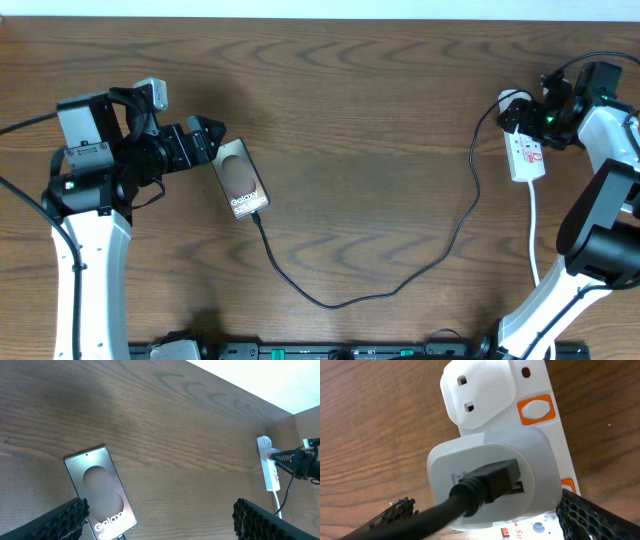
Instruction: Plug charger to phone and switch on socket
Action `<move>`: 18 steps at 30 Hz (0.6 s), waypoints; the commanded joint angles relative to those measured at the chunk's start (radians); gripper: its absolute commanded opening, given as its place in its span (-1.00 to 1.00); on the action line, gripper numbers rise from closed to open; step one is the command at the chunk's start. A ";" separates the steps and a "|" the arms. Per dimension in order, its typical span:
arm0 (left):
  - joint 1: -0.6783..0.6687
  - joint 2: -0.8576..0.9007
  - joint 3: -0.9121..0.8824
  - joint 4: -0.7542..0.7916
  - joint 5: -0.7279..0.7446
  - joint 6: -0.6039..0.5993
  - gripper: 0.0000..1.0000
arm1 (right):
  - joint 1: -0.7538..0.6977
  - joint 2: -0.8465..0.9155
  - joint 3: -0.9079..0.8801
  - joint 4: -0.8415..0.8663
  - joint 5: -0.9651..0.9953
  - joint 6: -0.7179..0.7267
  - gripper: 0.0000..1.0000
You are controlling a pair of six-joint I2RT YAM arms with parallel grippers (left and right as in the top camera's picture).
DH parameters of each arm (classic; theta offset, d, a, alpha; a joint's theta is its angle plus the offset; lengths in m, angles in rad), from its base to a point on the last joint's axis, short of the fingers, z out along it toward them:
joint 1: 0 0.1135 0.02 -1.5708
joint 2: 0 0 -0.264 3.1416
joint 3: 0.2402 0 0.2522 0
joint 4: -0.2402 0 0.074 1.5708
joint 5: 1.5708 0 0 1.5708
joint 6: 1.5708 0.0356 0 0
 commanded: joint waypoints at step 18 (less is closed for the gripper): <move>0.002 0.000 0.007 -0.002 0.013 0.010 0.88 | 0.029 0.037 0.011 0.002 -0.085 0.030 0.74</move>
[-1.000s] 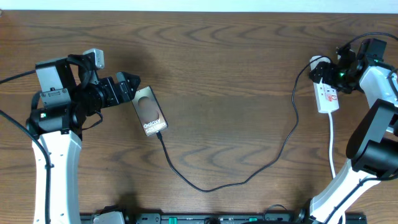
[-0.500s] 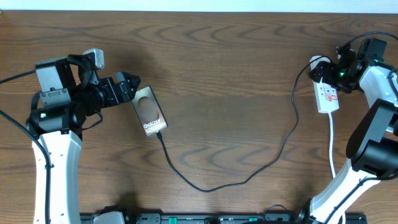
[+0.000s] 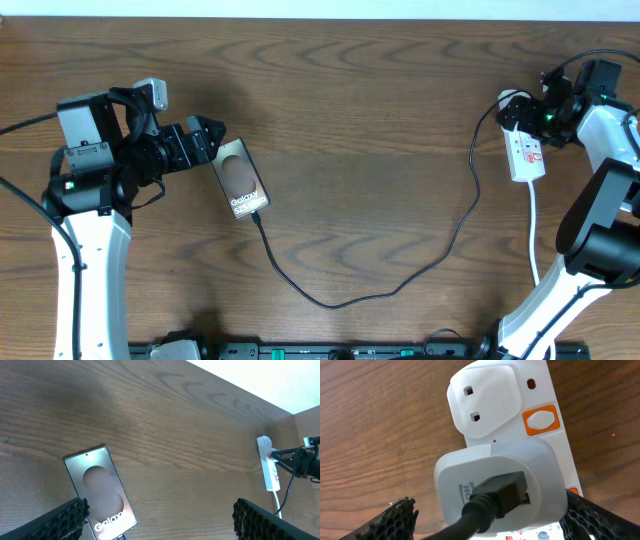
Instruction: Plug charger to phone and switch on socket
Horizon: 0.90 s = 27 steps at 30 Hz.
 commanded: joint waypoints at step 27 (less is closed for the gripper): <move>0.002 0.000 0.007 -0.003 0.013 0.010 0.89 | 0.048 0.031 -0.009 -0.046 -0.109 0.038 0.66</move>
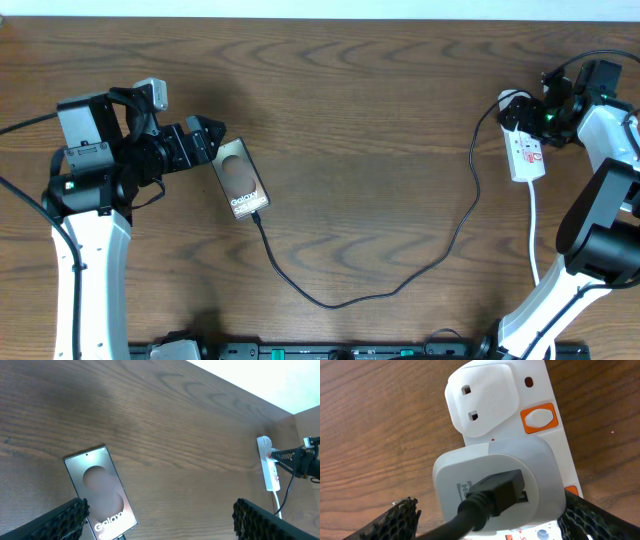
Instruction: Plug charger to phone and switch on socket
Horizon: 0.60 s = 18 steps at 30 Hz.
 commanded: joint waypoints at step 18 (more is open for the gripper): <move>0.002 0.000 0.007 -0.006 0.013 0.010 0.88 | 0.058 0.031 -0.042 0.010 -0.153 0.056 0.64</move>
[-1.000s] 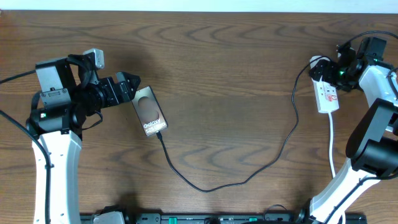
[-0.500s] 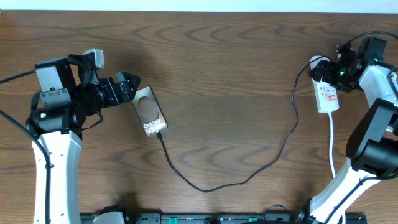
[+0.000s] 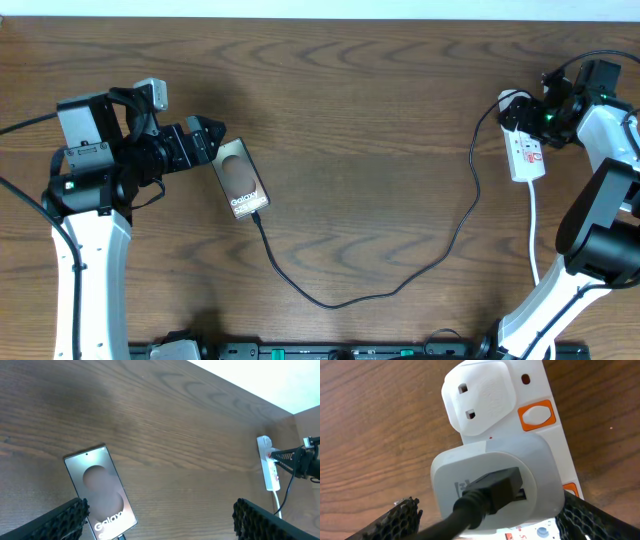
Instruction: Plug charger to phone and switch on socket
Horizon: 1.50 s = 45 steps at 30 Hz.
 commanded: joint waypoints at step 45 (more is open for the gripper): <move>0.002 0.000 0.007 -0.003 0.013 0.010 0.88 | 0.053 -0.021 -0.050 -0.088 -0.019 0.138 0.92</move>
